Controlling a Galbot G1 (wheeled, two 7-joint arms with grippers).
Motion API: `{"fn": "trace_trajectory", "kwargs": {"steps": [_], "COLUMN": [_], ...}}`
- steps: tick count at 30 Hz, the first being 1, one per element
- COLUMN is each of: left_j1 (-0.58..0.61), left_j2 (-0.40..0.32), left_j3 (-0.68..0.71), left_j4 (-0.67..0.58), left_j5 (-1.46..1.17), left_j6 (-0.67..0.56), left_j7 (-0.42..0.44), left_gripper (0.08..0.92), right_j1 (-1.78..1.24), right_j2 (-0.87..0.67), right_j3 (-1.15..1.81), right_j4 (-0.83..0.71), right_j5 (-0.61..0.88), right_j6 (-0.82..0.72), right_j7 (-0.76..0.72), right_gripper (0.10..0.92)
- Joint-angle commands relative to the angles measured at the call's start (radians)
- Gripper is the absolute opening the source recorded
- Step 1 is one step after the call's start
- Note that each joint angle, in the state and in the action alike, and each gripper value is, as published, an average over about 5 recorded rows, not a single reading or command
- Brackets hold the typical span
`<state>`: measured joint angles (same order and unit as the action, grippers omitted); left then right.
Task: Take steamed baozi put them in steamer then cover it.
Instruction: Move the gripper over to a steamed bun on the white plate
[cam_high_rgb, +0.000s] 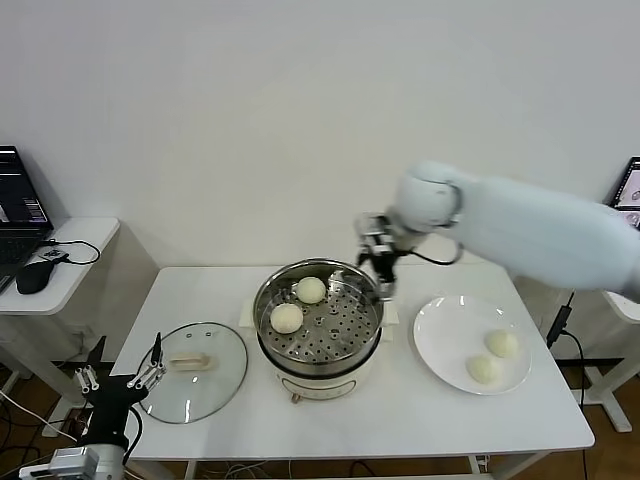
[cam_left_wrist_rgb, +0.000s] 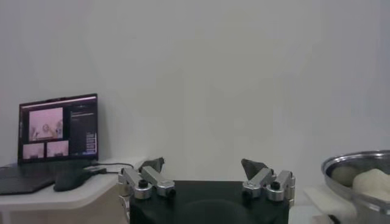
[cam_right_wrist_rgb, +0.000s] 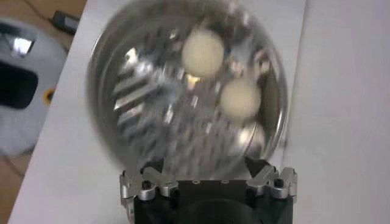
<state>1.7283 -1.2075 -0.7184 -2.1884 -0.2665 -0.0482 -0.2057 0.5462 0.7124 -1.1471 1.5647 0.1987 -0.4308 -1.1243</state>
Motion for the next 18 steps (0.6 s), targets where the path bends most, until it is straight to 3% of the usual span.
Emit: {"fn": "trace_trajectory", "kwargs": {"steps": [1, 9, 18], "left_j1": [0.0, 0.005, 0.019], "left_j2": [0.003, 0.009, 0.003], "left_j3": [0.006, 0.006, 0.004], "left_j4": [0.004, 0.013, 0.017], "left_j5": [0.001, 0.006, 0.016], "left_j6": [0.0, 0.001, -0.001], "left_j7": [0.0, 0.002, 0.003], "left_gripper": [0.823, 0.823, 0.823], "right_j1": [-0.113, -0.567, -0.856], "right_j2": [-0.322, -0.4, -0.36], "right_j3": [0.069, 0.397, 0.63], "right_j4": [0.098, 0.069, -0.01], "right_j5": [-0.189, -0.34, -0.428], "right_j6": [0.121, 0.155, 0.185], "right_j7": [-0.068, -0.05, -0.008], "right_gripper": [0.823, 0.823, 0.823]}}
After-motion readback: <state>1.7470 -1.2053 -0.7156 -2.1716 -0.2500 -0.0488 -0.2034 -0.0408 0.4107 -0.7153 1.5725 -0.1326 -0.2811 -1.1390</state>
